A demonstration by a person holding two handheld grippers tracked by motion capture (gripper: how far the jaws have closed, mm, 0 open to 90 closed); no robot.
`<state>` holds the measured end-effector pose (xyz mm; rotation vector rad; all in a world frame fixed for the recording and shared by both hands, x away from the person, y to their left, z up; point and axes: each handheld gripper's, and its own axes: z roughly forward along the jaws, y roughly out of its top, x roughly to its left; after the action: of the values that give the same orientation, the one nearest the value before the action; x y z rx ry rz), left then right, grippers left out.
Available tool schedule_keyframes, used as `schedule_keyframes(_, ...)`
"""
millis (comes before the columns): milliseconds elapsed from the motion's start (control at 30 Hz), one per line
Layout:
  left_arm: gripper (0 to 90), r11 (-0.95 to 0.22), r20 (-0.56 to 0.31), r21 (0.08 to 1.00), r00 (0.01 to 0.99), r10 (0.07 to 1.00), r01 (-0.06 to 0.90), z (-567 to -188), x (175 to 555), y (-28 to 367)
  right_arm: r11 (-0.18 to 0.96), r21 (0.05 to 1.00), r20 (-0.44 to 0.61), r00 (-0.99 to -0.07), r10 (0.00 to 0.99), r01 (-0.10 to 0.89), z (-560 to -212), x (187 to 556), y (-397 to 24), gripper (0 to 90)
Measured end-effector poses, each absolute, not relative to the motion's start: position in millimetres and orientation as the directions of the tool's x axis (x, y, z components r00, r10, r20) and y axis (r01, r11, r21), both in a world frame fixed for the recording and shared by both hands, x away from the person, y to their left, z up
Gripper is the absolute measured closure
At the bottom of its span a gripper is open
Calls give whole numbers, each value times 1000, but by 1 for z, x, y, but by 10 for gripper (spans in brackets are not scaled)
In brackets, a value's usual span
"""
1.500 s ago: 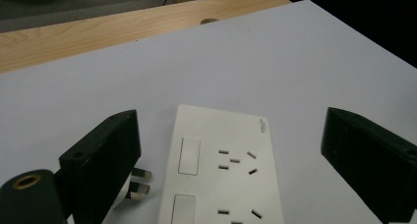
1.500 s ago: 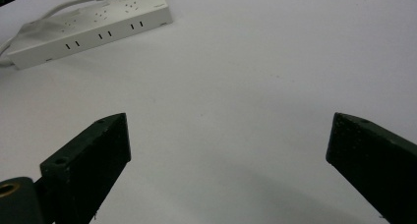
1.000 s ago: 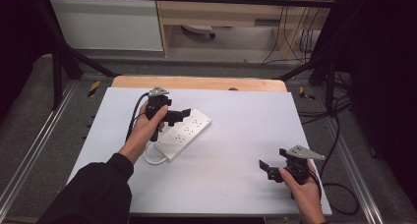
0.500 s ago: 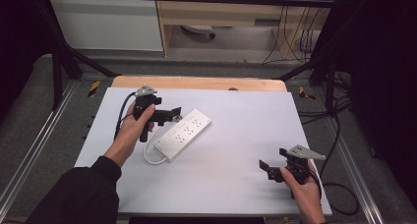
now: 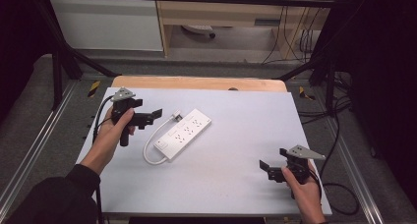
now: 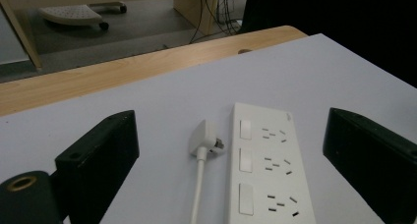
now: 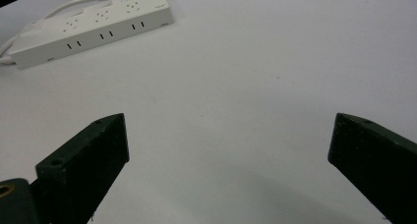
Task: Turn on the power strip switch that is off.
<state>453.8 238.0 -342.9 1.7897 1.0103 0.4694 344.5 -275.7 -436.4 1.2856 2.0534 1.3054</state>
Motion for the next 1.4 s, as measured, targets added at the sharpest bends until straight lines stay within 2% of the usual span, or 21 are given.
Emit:
schedule_keyframes(567,75,-137,-121,910,567,815,392,-354,409,281,152,857,140,-506,851,492,-437,344,-276,24)
schedule_keyframes(900,76,-85,-155,917,544,825,390,-367,380,307,159,862,137,-523,841,482,-437,343,-275,25)
schedule_keyframes(1400,84,-43,-184,914,509,841,402,-402,339,329,163,862,131,-522,843,480,-438,344,-276,34)
